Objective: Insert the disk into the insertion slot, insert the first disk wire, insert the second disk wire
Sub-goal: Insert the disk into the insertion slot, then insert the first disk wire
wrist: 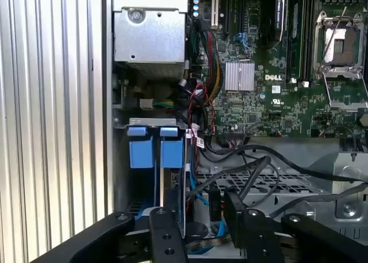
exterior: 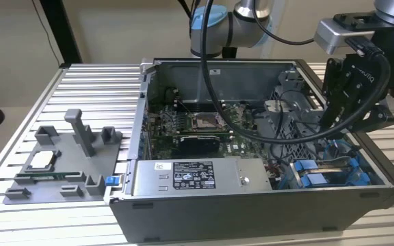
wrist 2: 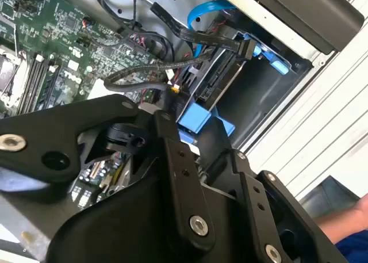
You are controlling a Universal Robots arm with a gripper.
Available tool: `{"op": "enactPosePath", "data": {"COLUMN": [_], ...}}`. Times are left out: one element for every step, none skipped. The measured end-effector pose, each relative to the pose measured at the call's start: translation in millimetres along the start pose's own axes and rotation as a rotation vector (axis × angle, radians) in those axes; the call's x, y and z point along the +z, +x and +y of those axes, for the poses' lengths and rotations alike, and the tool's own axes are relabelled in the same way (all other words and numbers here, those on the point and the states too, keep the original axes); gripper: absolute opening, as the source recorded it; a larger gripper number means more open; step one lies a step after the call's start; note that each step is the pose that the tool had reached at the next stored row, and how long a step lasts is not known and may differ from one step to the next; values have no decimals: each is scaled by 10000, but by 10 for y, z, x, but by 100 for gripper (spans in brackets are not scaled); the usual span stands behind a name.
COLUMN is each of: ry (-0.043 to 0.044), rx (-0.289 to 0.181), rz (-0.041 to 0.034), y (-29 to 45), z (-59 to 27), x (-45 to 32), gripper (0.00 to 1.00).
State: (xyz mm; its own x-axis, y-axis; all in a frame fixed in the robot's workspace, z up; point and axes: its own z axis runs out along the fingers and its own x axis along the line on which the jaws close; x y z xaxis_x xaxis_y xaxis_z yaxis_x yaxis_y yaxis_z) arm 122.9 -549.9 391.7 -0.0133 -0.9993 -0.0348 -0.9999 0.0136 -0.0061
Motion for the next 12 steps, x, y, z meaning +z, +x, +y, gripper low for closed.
{"op": "enactPosePath", "data": {"ry": [1, 2, 4, 7, 11, 15, 20, 23, 27, 32, 37, 43], "rx": [-1, -2, -2, -2, -3, -3, -3, -4, -4, -5, -6, -7], "rz": [-3, -6, -9, -11, -11, -13, -17, -22, -23, -25, -29, -34], "y": [0, 0, 0, 0, 0, 0, 0, 0, 0, 0, -1, -2], "z": [0, 0, 0, 0, 0, 0, 0, 0, 0, 0, 0, 0], "x": [1, 3, 5, 7, 8, 8, 9, 9, 10, 10, 12, 16], "gripper": [100, 100, 100, 100, 100, 100, 100, 100, 100, 100, 100, 100]}}
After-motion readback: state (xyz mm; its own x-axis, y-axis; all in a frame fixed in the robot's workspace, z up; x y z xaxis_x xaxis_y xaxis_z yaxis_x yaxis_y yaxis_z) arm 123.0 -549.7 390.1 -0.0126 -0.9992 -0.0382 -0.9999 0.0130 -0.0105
